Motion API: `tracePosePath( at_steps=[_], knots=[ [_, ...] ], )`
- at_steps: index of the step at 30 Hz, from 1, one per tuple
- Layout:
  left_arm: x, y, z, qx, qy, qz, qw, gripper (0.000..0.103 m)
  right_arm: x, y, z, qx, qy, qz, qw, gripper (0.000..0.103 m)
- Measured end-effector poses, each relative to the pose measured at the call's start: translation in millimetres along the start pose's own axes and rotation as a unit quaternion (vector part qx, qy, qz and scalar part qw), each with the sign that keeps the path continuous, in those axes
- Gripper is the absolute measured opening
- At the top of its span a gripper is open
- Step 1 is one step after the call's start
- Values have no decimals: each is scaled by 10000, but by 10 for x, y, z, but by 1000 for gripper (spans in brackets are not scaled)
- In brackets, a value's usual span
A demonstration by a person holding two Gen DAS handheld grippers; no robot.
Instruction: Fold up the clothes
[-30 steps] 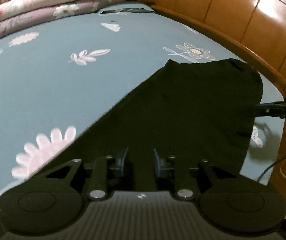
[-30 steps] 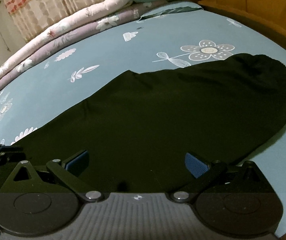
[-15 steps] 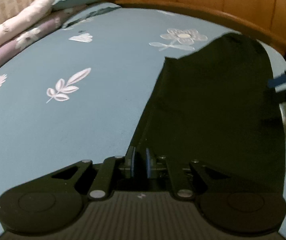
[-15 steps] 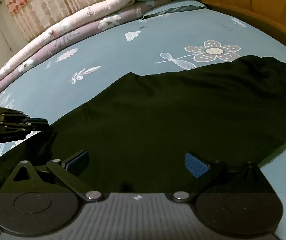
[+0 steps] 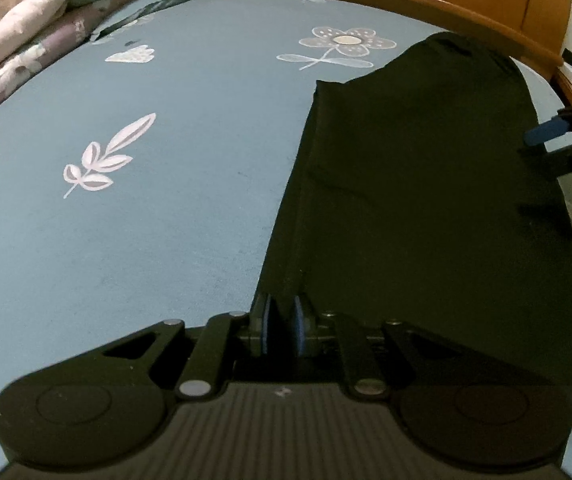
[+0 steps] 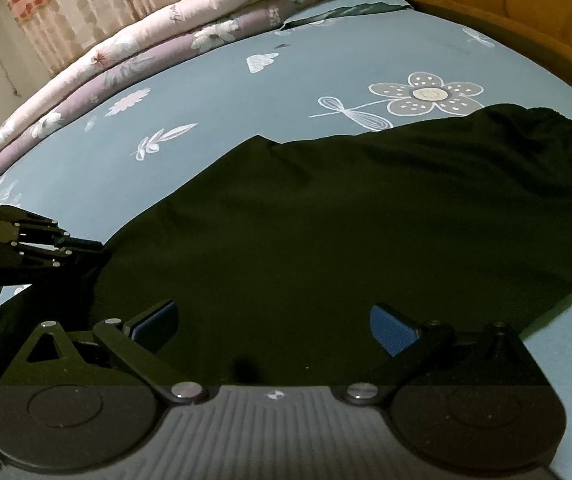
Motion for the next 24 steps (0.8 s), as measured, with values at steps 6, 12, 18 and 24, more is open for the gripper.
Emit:
tracePosePath(
  at_steps=[6, 12, 18, 24],
  knots=[
    [-49, -67, 132, -134, -185, -101, 9997, 0, -9, -30, -5, -4, 29, 7, 10000, 103],
    [53, -99, 173, -258, -264, 110, 9993, 0, -34, -62, -23, -35, 17, -44, 10000, 103],
    [109, -30, -4, -41, -295, 442, 9986, 10, 13, -58, -55, 30, -13, 15, 10000, 103],
    [117, 5, 429, -201, -407, 626, 9970, 24, 42, -101, -12, -3, -29, 146, 9999, 103]
  ],
)
Point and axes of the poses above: each gripper's, at about its wrist camera, not at the fingertips, and z roughly against the way its jaws point, x to its left, y to its underside, the point moved 5 cm from there along -z, roughly the way its jaws point, and after that the axes turned 8 degrees about -y, right-handed, at the moved point
